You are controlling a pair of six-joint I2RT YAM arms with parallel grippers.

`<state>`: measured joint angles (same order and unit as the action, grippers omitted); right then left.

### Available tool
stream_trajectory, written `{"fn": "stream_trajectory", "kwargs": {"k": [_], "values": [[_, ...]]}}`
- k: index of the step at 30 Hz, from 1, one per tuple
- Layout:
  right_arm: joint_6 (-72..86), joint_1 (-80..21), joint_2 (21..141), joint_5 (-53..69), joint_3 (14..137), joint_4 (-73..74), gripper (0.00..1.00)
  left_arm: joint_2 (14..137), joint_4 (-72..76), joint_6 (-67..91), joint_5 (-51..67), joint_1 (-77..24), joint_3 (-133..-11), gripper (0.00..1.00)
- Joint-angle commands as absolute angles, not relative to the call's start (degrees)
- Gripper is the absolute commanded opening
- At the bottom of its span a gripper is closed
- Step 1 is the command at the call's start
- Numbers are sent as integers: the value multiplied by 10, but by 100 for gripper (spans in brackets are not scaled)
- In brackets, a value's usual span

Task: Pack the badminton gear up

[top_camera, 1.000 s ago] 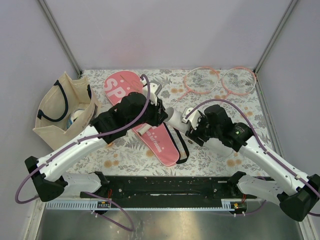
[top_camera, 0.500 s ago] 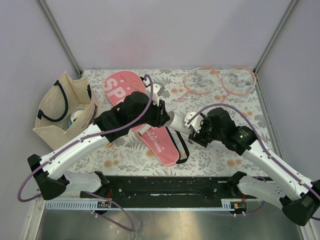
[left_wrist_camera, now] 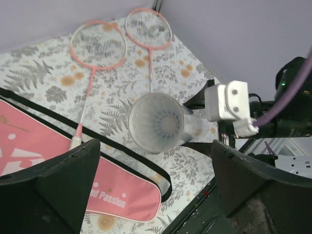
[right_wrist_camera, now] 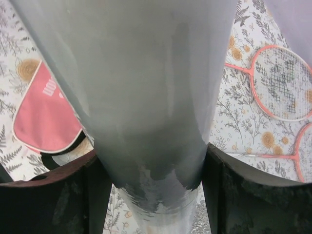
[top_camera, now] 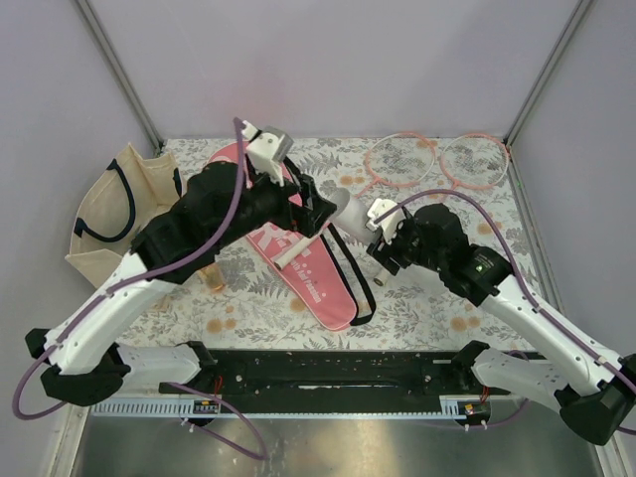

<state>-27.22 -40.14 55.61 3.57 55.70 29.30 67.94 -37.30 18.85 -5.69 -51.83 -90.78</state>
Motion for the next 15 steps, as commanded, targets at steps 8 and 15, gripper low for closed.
{"fn": "stream_trajectory", "kwargs": {"k": [8,15], "values": [[54,-244,655,-47,707,324,59,467,-257,63,-112,-515,-704,99],[155,-98,745,-59,708,360,62,403,-233,6,-101,-516,-563,99]]}}
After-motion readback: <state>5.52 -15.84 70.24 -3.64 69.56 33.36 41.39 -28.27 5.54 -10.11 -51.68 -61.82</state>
